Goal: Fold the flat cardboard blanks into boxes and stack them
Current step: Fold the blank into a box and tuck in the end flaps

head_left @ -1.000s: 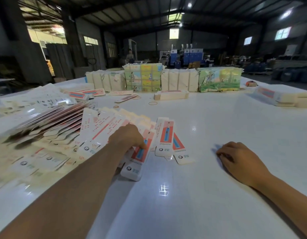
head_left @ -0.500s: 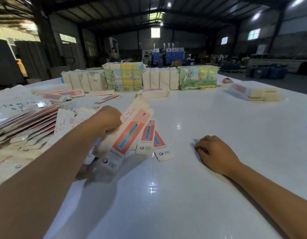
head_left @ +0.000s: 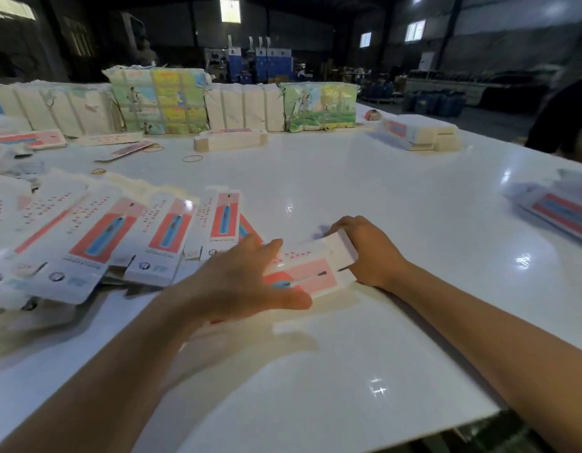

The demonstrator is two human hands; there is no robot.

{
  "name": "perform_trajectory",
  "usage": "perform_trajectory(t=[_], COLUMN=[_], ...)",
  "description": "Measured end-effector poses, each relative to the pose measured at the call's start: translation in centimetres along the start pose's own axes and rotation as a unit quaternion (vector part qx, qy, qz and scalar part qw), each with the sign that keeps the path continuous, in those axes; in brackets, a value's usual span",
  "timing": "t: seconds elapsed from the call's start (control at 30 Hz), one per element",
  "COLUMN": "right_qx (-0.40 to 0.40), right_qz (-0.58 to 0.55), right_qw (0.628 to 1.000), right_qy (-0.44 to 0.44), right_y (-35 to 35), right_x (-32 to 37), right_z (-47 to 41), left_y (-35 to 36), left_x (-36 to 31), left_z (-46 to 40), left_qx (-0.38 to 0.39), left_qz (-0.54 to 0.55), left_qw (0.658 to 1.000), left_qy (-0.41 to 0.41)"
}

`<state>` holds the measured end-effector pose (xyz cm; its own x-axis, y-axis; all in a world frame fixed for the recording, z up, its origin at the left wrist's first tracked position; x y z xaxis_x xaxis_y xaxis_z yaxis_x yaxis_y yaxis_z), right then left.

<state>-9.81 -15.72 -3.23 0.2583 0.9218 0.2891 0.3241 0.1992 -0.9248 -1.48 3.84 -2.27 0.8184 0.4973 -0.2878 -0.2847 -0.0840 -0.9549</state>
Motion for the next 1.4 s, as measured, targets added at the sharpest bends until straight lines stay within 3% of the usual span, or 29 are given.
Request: perform_trajectory(t=[0.1, 0.27, 0.43, 0.53, 0.73, 0.93, 1.07, 1.17, 1.4], right_qx=[-0.015, -0.041, -0.244, -0.321, -0.197, -0.162, -0.119, -0.119, -0.153], right_qz=[-0.01, -0.024, -0.175, -0.221, -0.359, -0.438, -0.367, -0.354, -0.448], right_qw=[1.0, 0.999, 0.954, 0.92, 0.912, 0.884, 0.921, 0.926, 0.877], right_qy=[-0.006, -0.004, 0.022, -0.04, -0.028, 0.028, 0.059, 0.056, 0.084], right_y=[0.1, 0.3, -1.6, -2.4, -1.3, -0.9, -0.4, -0.5, -1.0], right_x=[-0.1, -0.5, -0.1, 1.3, 3.5, 3.9, 3.7, 4.0, 3.8], right_z=[-0.1, -0.4, 0.8, 2.0, 2.4, 2.4, 1.9, 1.8, 1.9], left_y=[0.2, 0.0, -0.8, -1.3, -1.6, -1.1, -0.6, -0.3, -0.2], left_x=[0.3, 0.2, 0.8, 0.9, 0.9, 0.3, -0.3, -0.9, -1.1], left_z=[0.0, 0.3, 0.4, 0.3, 0.4, 0.2, 0.0, -0.2, -0.2], left_qx=[0.006, -0.093, -0.18, -0.226, -0.254, -0.248, -0.236, -0.235, -0.234], left_qz=[-0.043, -0.044, 0.032, 0.033, 0.063, 0.049, -0.013, -0.044, -0.017], left_qw=[0.999, 0.994, 0.983, 0.974, 0.965, 0.967, 0.972, 0.971, 0.972], left_qy=[0.03, 0.037, 0.017, -0.01, -0.026, -0.012, -0.006, -0.005, 0.007])
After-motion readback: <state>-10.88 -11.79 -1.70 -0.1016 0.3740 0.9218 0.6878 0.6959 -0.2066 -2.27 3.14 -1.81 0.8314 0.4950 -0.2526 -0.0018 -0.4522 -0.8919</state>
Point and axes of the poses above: each hand's wrist, its own z-axis away from the middle knuckle, its own y-axis out of the palm, x = y × z, the point moved 2 cm from there along -z, towards the middle knuckle, and after that the axes turned 5 degrees about y, right-handed, at the moved point
